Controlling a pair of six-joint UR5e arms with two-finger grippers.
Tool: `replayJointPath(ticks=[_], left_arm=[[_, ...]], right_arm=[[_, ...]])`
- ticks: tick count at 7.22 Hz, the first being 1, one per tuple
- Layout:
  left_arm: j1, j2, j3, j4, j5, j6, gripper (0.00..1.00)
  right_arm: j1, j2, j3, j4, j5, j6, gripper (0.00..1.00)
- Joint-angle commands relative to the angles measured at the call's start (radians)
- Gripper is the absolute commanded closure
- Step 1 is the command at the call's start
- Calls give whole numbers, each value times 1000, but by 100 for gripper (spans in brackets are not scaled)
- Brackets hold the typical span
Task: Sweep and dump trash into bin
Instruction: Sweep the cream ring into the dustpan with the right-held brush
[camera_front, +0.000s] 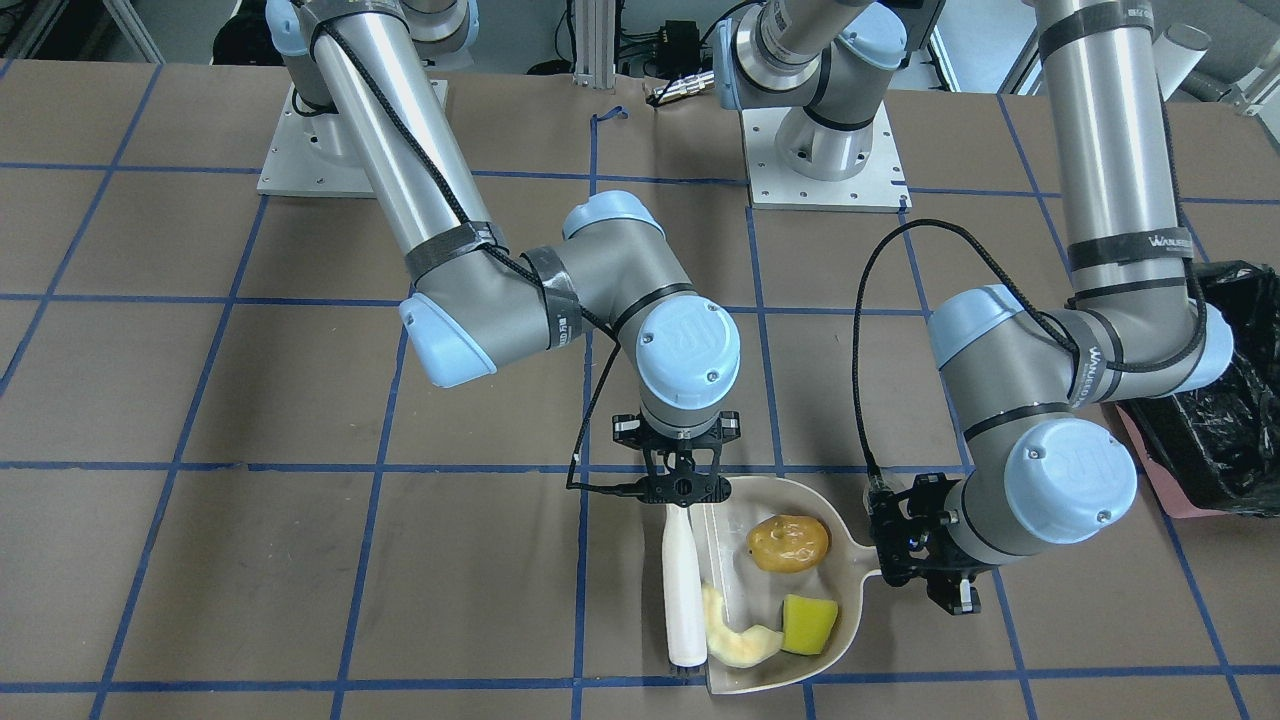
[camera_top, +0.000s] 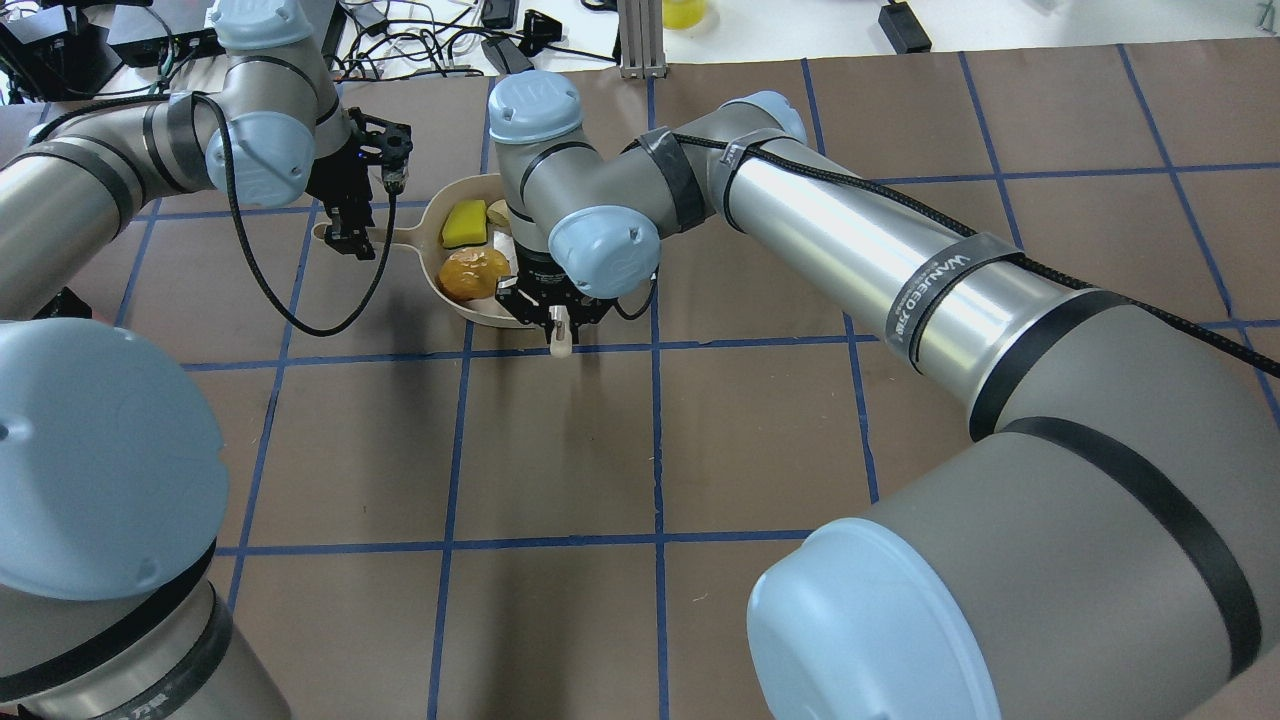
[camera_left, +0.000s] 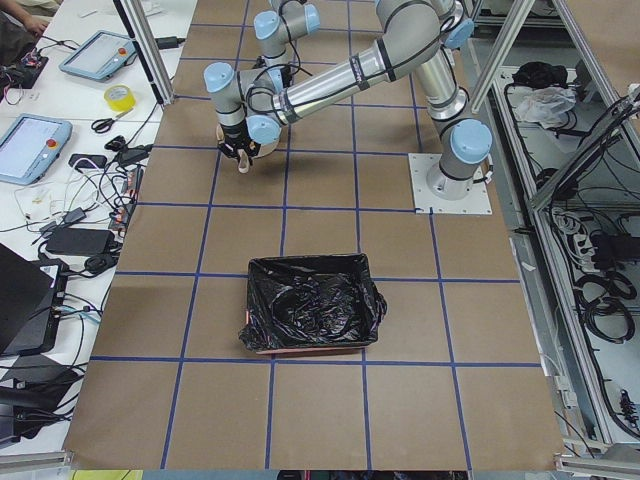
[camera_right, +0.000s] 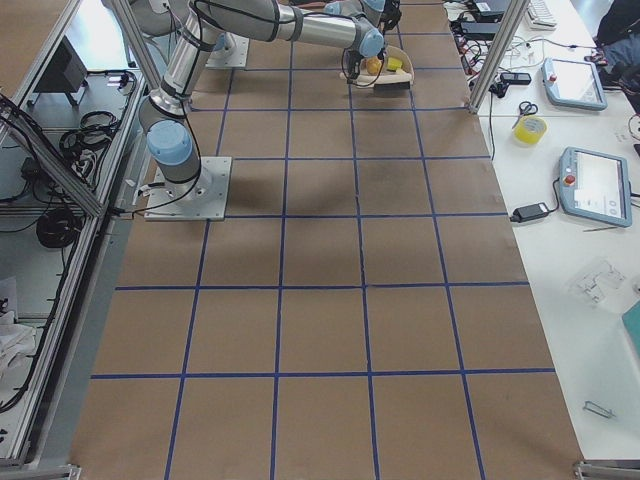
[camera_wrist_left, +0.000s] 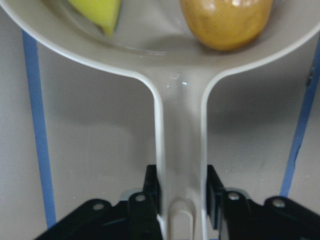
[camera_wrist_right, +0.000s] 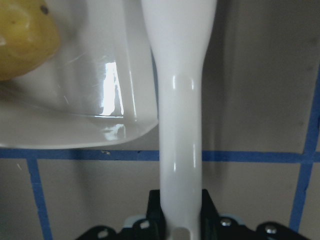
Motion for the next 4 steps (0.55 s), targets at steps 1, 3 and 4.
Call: replayJointPath(ticks=[1,3,4], left_arm=[[0,0,0,0,0,0,95],[0,0,0,0,0,0,95],[0,1,-2,0,0,0,95]], right_arm=[[30,-7,-3,-25,30,44,100],[31,-10,-13,-14,21,39,100],[7,-19,-11,18,14,30,100]])
